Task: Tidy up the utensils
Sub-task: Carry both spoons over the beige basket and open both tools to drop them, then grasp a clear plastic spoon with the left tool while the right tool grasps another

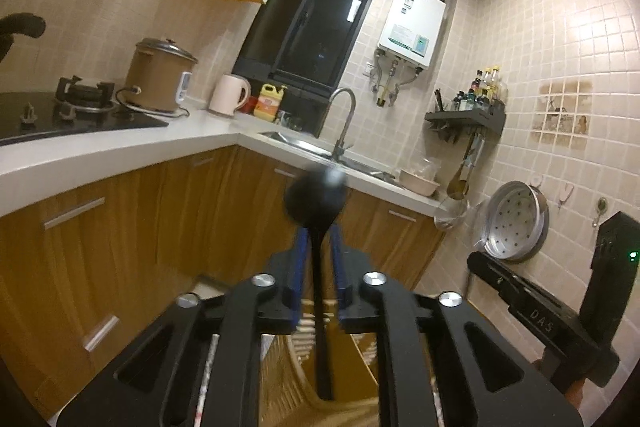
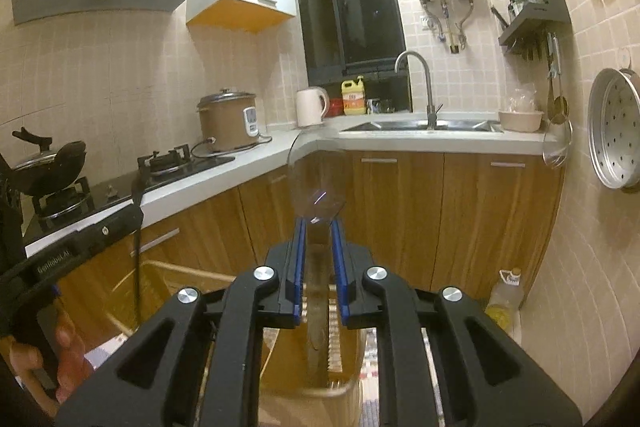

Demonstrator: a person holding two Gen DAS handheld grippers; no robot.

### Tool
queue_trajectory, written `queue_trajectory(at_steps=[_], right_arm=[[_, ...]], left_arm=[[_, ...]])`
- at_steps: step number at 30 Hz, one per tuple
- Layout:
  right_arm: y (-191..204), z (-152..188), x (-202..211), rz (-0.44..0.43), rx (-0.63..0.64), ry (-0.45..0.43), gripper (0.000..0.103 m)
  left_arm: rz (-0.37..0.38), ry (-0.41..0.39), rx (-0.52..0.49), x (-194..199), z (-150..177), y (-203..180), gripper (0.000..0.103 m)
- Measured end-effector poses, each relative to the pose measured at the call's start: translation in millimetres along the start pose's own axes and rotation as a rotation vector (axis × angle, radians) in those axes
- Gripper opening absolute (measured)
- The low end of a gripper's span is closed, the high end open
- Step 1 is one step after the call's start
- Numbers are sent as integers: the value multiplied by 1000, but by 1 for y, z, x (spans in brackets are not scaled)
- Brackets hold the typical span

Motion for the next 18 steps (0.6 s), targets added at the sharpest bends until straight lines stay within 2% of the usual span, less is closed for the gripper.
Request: queue_trajectory(at_steps=[1,2,11,16,18], right_arm=[[0,1,2,-1,-1,7,27],[-1,2,6,4,-3,10,28],[-1,5,51,-12,-26,52,29],[3,21,80,-38,-39,150,29],[4,32,86,-36,-37,212,29]], left_arm=[[-1,2,1,3,0,1,22],[-1,2,3,7,0,2,23],[12,61,44,51,0,7,25],[-11,198,37,73,19,6,28],[-29,286,35,80,35,8,28]])
Point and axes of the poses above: each gripper's, at about its wrist camera, not at the fingertips, and x roughly against the way its jaws point, y to its left, z to its underside, the point moved 8 cm from there along -x, roughly the way its jaws point, and after that the axes turned 2 degrees about x, right-handed, at the moved point
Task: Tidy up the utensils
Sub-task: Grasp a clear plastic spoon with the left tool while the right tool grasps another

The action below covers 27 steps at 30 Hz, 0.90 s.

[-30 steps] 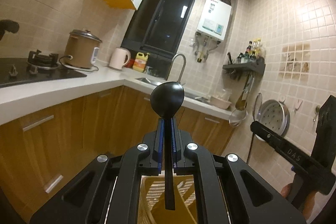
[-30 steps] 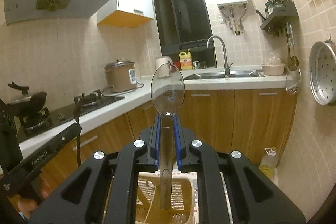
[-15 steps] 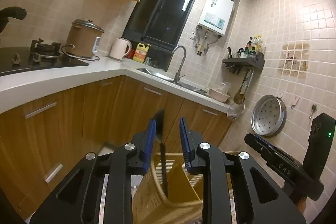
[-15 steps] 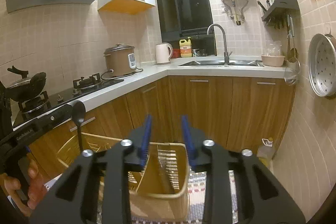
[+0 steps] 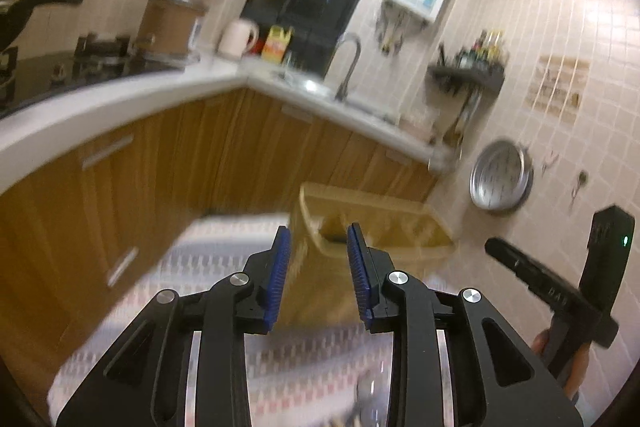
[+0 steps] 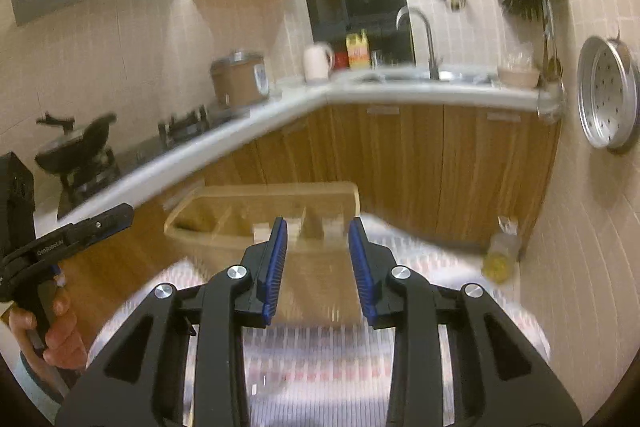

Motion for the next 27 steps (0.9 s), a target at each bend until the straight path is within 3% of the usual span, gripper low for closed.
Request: queue_trajectory(at_steps=[7,13,17,23,27], right_arm=[[8,70,3,-32,15,334,29],[14,129,3,-20,49,531,29],[16,154,0,-27,41,619,29],[14,172,-6,-42,27,696,29],[13,184,-13,-35,35,740,29]], left_arm=[[-14,308,-73,1,73,9,28],[6,532,-200,1,137,18,28],[-12,584,-295,1,160,15,28],[-7,623,-343,-4,176,10,28],[-51,642,-392,-10,184,5,28]])
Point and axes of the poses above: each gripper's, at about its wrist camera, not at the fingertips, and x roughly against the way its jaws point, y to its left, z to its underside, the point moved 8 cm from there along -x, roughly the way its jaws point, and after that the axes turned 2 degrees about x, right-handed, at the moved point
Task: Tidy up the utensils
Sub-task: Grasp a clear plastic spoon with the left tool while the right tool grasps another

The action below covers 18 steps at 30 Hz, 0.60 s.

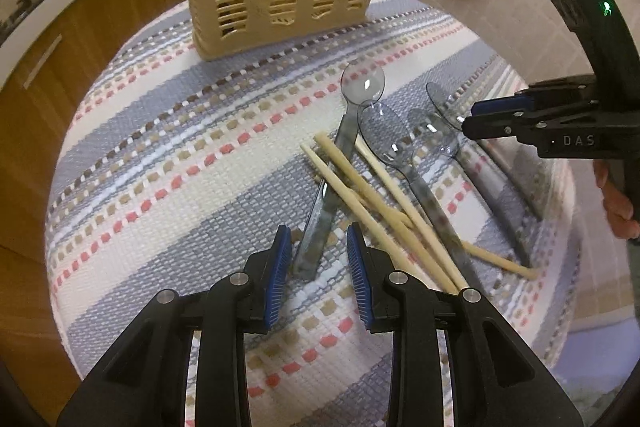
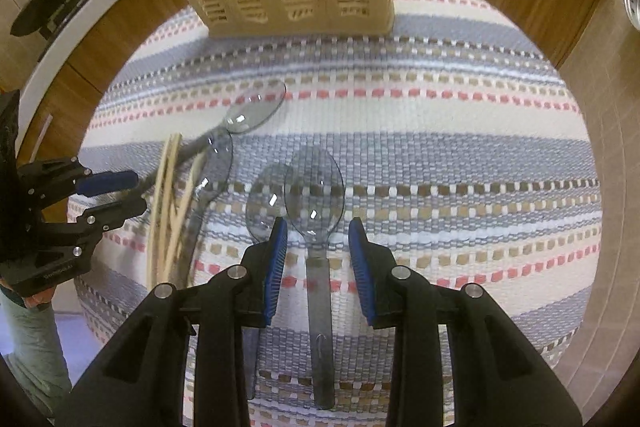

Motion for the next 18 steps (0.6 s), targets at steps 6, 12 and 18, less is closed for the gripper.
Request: queue_trajectory(at_steps=[6,12,18], right_arm=[[5,-6,-15,27,20,25,29],[27,2,-20,126,127,57,28],[24,5,-19,119,77,36,11]], left_arm=[[-96,16,-29,-6,-7,-9,24],[-185,-11,40,-4,-7,-5,10],[-150,-58,246,15,15,18,10]])
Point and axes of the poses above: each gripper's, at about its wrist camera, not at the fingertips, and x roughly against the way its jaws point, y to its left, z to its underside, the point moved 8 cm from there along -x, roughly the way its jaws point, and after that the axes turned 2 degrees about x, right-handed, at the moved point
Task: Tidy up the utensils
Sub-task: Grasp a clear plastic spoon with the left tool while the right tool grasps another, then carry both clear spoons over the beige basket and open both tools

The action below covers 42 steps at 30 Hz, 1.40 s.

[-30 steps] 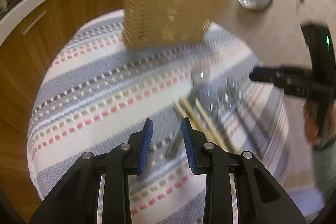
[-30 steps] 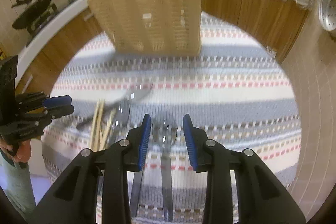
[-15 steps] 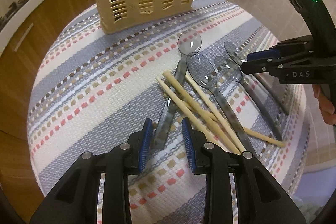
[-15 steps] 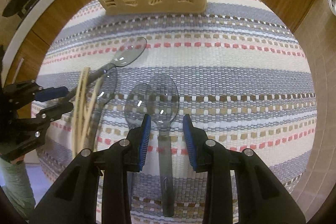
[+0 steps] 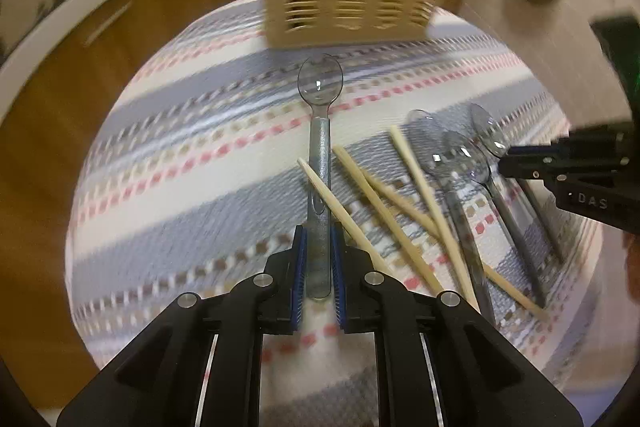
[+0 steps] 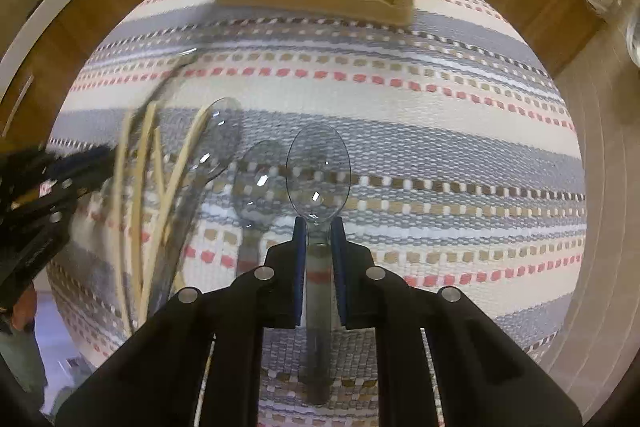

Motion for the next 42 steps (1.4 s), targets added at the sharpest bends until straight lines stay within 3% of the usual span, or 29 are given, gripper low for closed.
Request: queue_trajectory(at_steps=[5,8,10,13,17,19,25,29,32,33,34,39,42], right_arm=[[-25,-4,3,-8,-105,-31,11],[-35,-4,1,-55,-151,-27,11],[-35,-5,1,-53,-150,-30,11],[-34,-5,2,-45,-141,-33,11],[-33,-1,0,-60,-150,-37,11],[-36,1,0,-69,-153,-35,11],[-37,0,1,-80,-131,-9,13],[-34,-5,-1,-111,-127,7,20],[-35,-9,0,-134,-133,9,33],[-37,-11,1,-139,-140,6,43],[-40,-13,2,-143,-144,0,44],[-41,-20,0,-134,-134,13,43],[-32,-18,-4,-91,-77,29,34]], left_arm=[[-34,-37,147,22,15,36,10],[-48,-41,186,25,20,54,10],[-39,-38,177,22,18,57,10],[31,-7,153,16,16,49,11],[-24,7,135,15,12,52,13],[-50,-2,144,19,9,61,27],[95,-14,179,29,-23,67,29],[78,50,149,2,-48,62,29],[64,104,119,-19,-55,57,29],[52,115,113,-24,-55,56,29],[43,106,98,-25,-57,53,29],[8,110,69,-33,-64,45,29],[-35,108,41,-34,-64,39,29]])
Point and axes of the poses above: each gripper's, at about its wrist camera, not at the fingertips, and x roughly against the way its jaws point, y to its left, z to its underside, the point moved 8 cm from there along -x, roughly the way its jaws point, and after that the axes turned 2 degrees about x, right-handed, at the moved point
